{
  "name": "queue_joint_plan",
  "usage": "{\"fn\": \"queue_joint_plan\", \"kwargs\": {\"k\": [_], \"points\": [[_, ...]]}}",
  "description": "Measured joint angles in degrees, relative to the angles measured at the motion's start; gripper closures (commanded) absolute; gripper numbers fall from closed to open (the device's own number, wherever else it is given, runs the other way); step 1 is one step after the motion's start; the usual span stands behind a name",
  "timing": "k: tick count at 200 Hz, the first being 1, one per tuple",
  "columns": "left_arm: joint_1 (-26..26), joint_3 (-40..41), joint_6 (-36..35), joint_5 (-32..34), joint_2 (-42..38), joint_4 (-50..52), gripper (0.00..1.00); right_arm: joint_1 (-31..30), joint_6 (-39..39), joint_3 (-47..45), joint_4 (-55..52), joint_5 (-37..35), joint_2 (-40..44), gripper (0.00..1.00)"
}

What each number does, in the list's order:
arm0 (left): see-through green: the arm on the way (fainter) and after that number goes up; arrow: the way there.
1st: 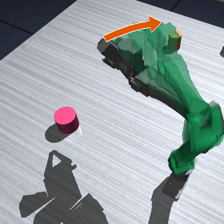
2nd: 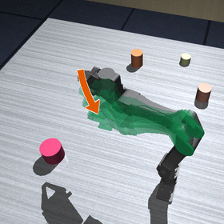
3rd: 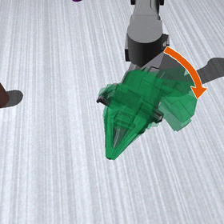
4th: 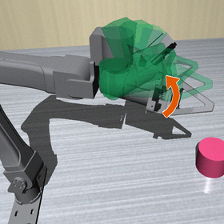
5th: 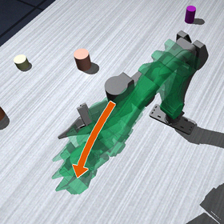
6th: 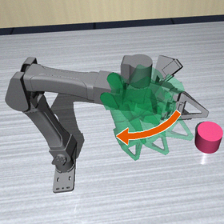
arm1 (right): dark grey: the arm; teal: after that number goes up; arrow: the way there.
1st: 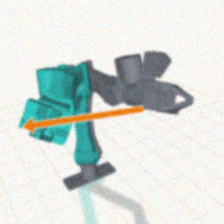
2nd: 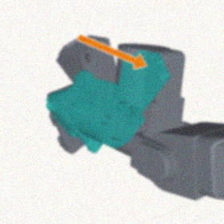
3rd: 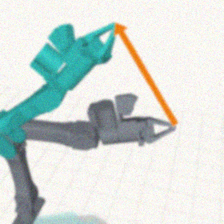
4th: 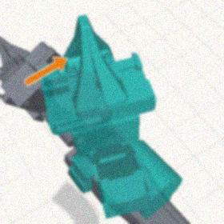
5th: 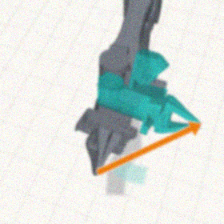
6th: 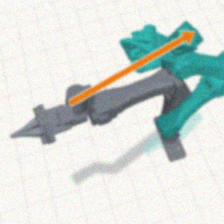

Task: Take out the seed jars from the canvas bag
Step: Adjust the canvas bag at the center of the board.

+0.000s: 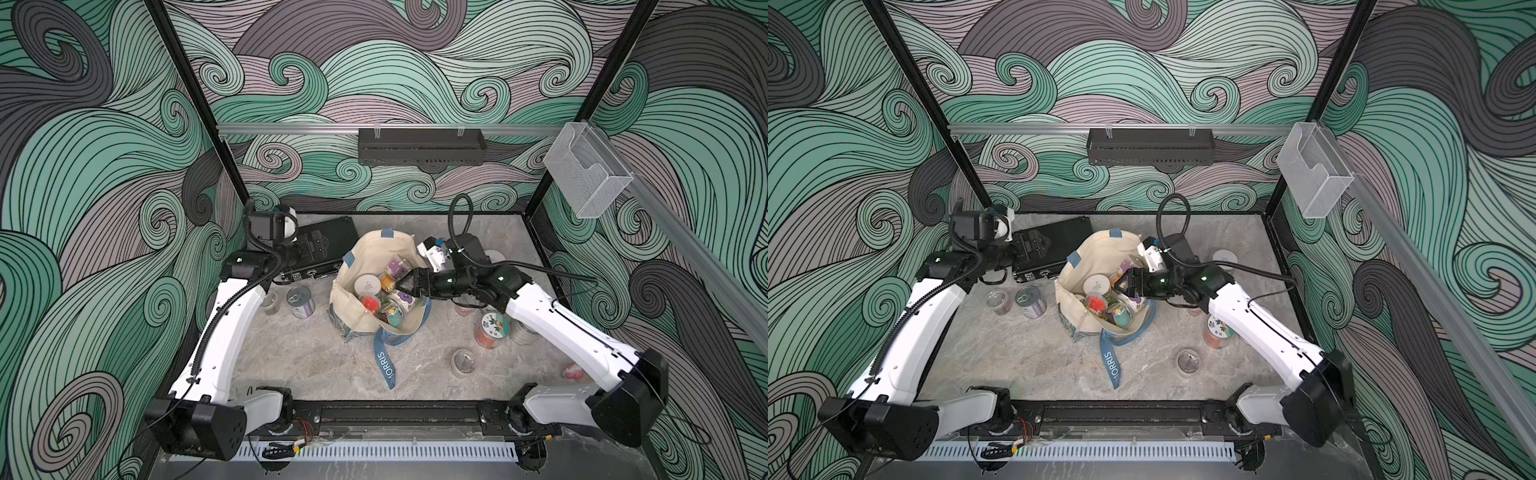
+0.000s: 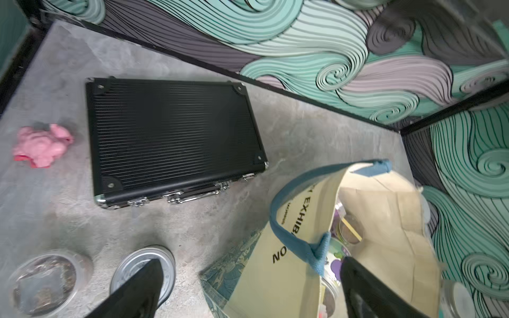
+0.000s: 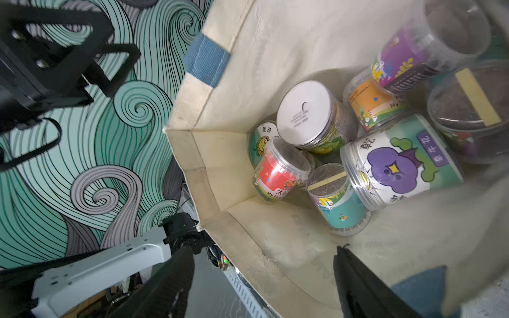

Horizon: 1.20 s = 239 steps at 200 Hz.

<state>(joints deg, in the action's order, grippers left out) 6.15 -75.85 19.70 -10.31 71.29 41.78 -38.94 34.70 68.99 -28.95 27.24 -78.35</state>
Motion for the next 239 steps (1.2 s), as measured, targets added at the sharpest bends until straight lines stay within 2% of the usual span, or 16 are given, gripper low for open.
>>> {"fn": "queue_joint_plan", "kwargs": {"k": [58, 81, 114, 139, 186, 206, 217, 239], "points": [[4.7, -4.7, -5.7, -5.0, 10.9, 2.3, 0.07, -7.9, -2.2, 1.8, 2.4, -5.3, -13.2, 0.43], [7.2, -5.5, -7.3, -6.5, 12.2, 2.1, 0.10, -11.6, -3.0, 2.6, 2.2, -7.3, -17.2, 0.45], [10.0, -4.4, -9.3, -8.4, 13.0, 1.3, 0.20, -16.6, -4.5, 2.3, 2.6, -10.9, -16.5, 0.44], [12.1, -1.7, -11.1, -9.3, 13.0, -0.3, 0.36, -16.9, -4.9, -0.6, 3.0, -14.9, -12.3, 0.39], [14.8, 2.0, -14.5, -9.8, 11.8, -2.5, 0.80, -13.4, -6.1, -3.2, 4.1, -21.3, -4.7, 0.28], [15.4, 3.8, -15.5, -9.7, 9.3, -3.4, 0.95, -11.7, -6.3, -3.5, 5.3, -22.8, -3.9, 0.25], [15.8, 4.9, -15.9, -9.5, 7.8, -3.6, 1.00, -10.9, -6.5, -3.6, 6.0, -23.4, -4.0, 0.25], [16.9, 7.1, -16.8, -9.6, 5.2, -4.7, 1.00, -9.9, -6.8, -3.6, 6.7, -23.9, -4.8, 0.24]]}}
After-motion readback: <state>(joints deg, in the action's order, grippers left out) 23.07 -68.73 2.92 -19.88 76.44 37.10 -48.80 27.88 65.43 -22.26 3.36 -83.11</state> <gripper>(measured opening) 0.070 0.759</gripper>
